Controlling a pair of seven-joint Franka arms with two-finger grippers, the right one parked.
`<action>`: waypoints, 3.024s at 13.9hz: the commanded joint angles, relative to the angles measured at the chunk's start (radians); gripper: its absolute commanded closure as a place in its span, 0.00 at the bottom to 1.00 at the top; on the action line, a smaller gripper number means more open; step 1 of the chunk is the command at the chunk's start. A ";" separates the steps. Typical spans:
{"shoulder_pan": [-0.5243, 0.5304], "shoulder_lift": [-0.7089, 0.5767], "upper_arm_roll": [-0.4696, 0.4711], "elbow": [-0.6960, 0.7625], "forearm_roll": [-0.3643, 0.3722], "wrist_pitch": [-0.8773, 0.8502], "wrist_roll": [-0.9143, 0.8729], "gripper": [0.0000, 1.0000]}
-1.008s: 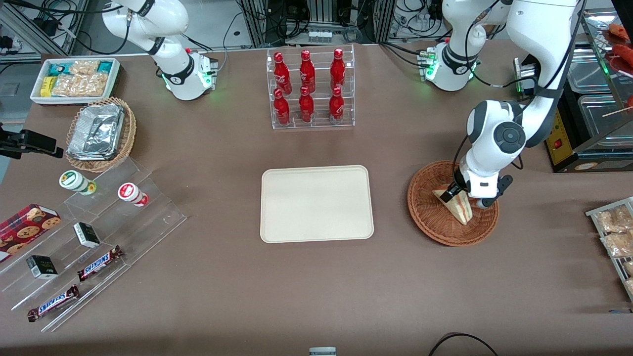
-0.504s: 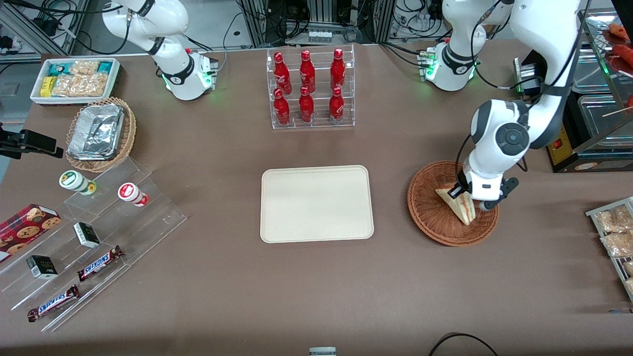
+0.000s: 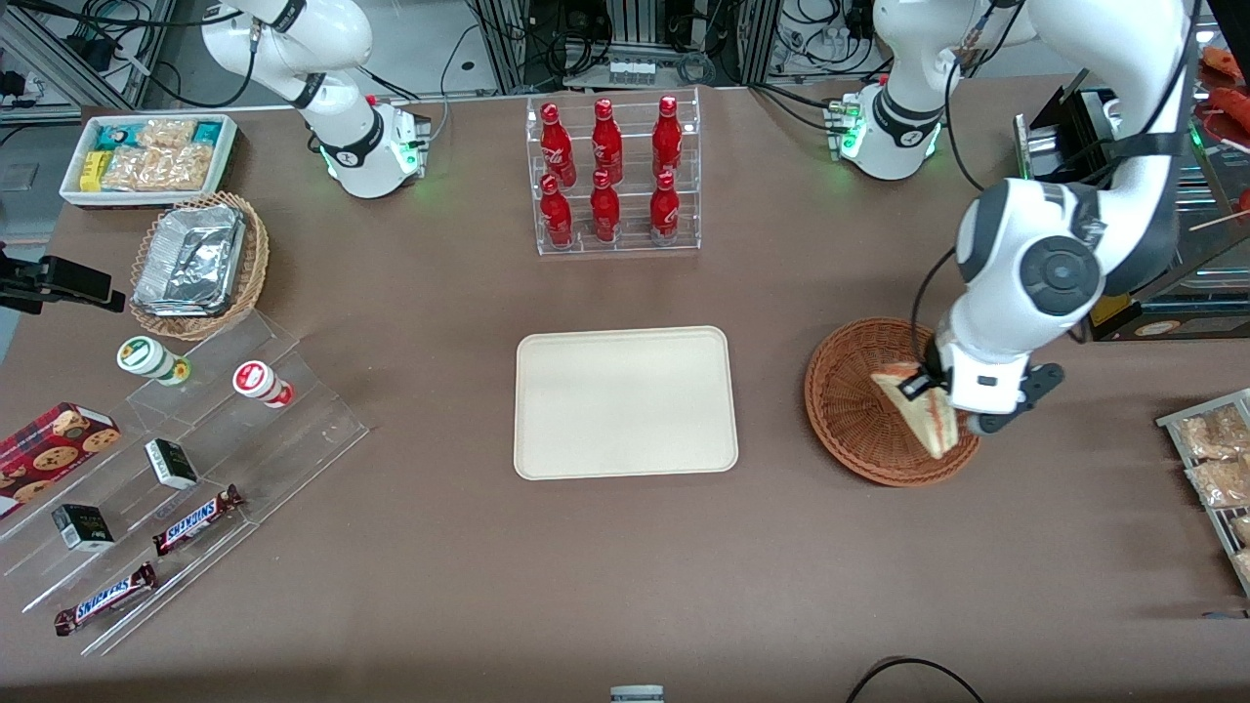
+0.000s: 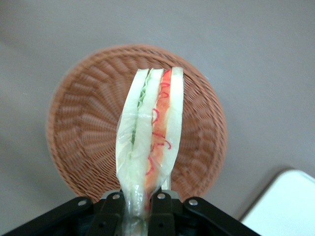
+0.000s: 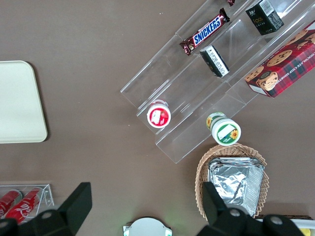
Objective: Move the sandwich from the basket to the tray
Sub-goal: 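Close the left gripper on the sandwich and lift it, then carry the sandwich with the left gripper over the cream tray, then lower the sandwich onto the tray and open the left gripper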
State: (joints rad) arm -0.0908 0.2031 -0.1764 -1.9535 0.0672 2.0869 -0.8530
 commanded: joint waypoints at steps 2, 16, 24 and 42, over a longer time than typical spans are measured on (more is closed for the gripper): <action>-0.027 0.102 -0.098 0.097 -0.012 -0.021 0.009 1.00; -0.409 0.499 -0.111 0.537 0.063 -0.011 -0.265 1.00; -0.489 0.605 -0.103 0.637 0.074 0.041 -0.334 1.00; -0.500 0.561 -0.112 0.665 0.171 0.004 -0.437 0.00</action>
State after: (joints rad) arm -0.5905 0.8231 -0.2916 -1.2889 0.2292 2.1370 -1.2783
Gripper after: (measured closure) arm 0.066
